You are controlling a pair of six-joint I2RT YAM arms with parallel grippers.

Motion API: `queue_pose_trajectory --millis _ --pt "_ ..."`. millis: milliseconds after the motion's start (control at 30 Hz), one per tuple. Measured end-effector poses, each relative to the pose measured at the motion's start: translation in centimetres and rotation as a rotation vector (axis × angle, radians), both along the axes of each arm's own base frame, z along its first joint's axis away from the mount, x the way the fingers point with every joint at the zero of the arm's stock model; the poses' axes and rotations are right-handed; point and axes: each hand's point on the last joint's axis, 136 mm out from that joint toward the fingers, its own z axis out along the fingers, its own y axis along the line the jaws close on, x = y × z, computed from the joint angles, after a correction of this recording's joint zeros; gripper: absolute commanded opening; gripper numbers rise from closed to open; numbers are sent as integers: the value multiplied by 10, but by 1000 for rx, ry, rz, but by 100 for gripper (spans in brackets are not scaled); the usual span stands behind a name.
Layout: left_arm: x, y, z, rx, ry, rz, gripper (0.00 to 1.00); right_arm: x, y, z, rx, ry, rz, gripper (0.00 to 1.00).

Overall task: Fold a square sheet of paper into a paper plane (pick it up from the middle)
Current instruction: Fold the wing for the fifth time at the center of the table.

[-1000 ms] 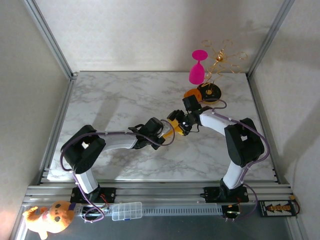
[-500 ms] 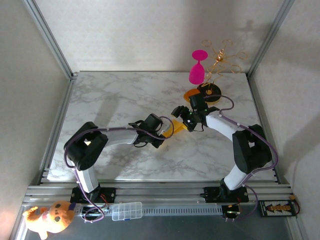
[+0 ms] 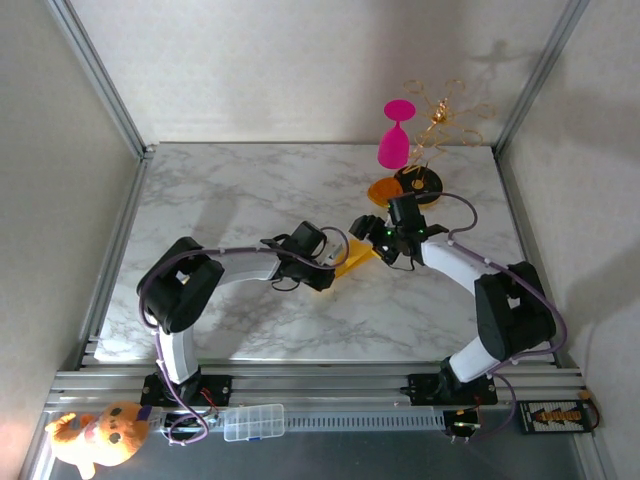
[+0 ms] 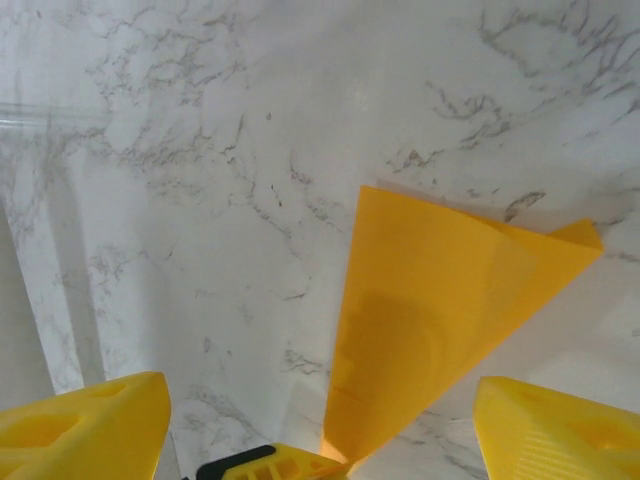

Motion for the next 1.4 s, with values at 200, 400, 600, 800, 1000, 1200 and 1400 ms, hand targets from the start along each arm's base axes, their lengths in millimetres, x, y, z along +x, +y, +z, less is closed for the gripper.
queue_pose_trajectory --millis 200,400,600,800,1000,1200,1400 --pt "6 -1 5 -94 73 83 0 0 -15 4 -55 -64 -3 78" --pt "5 -7 8 -168 132 137 0 -6 -15 -7 -83 -94 56 71" --pt "7 -11 10 -226 183 197 0 -17 -2 -22 -54 -114 173 64" --pt "6 -13 2 -253 238 249 0 -22 15 -42 -33 -105 275 63" --pt "7 -15 4 -274 249 271 0 -23 18 -59 -62 -84 326 67" --pt "7 -15 4 -278 253 271 0 -15 24 -62 -64 -93 350 70" --pt "6 -15 -2 -270 264 272 0 -13 26 -63 -61 -90 359 70"
